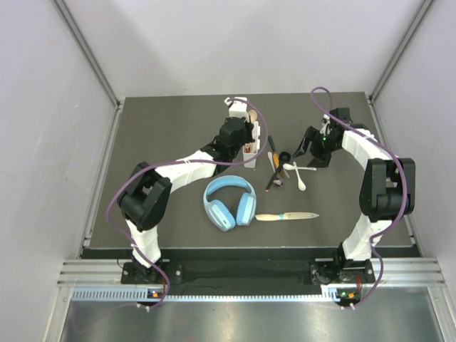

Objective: Sort the eating utensils into containers
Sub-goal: Place the spoon in the storage box.

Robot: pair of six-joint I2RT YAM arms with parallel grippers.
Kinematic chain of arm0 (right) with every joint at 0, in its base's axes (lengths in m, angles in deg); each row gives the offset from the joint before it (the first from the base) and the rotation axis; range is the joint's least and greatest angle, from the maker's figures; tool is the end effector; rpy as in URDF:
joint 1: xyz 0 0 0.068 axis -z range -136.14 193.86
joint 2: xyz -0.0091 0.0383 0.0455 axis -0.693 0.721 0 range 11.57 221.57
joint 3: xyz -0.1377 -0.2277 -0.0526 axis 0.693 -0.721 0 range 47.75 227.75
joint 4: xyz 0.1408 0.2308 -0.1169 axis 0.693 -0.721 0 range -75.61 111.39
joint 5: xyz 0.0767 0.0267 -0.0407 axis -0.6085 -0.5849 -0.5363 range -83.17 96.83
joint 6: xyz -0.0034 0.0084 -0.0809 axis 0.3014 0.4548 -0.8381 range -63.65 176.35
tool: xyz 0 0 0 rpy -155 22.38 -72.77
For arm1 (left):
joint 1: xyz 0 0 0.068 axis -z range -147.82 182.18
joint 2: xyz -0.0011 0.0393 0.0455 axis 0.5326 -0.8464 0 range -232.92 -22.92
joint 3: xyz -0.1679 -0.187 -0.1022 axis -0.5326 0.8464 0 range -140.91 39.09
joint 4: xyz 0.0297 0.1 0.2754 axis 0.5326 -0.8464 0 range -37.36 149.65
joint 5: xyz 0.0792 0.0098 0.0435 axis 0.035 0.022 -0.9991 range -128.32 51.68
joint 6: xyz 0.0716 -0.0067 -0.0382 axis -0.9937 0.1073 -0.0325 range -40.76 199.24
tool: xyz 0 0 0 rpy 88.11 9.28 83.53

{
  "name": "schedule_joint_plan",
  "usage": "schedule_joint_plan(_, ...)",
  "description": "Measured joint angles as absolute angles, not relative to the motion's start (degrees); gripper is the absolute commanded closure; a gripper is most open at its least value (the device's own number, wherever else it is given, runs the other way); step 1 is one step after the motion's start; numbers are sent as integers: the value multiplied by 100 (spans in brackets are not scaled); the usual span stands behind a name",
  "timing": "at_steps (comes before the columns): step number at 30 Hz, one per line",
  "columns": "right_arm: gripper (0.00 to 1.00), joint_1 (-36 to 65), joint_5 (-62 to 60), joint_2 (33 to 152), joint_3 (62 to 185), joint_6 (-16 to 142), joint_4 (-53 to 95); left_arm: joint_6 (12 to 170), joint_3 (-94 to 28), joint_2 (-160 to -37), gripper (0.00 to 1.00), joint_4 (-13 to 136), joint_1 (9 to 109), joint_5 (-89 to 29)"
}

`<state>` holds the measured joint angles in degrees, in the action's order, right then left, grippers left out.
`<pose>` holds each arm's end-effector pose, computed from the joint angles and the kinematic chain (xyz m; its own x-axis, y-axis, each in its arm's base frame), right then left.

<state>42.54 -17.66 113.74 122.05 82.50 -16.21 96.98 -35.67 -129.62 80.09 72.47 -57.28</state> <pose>0.4074 0.0388 0.1664 -0.9016 0.3802 -0.2064 0.2274 0.8224 0.5215 0.3982 -0.3076 0.2396 -0.2570 -0.1598 -0.9531 0.3049 0.9225 -0.2369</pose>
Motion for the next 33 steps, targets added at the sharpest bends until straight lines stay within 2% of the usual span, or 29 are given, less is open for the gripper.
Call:
schedule_joint_plan(17,28,4254,-1763,11352,12159,8228,-1636,9711,-3237,-13274,99,8302,7265,-5675)
schedule_joint_plan(19,28,4254,-1759,11352,12159,8226,-1639,9716,-3167,-13281,93,8298,7267,-5654)
schedule_joint_plan(20,28,4254,-1746,11352,12159,8226,-1639,9722,-3140,-13281,84,8298,7267,-5641)
schedule_joint_plan(23,28,4254,-1728,11342,12122,8226,-1628,9737,-3110,-13281,69,8300,7267,-5619)
schedule_joint_plan(26,28,4254,-1722,11326,12046,8226,-1645,9748,-3108,-13270,61,8293,7271,-5606)
schedule_joint_plan(33,28,4252,-1722,11320,12011,8228,-1632,9755,-3108,-13019,57,8079,7280,-5579)
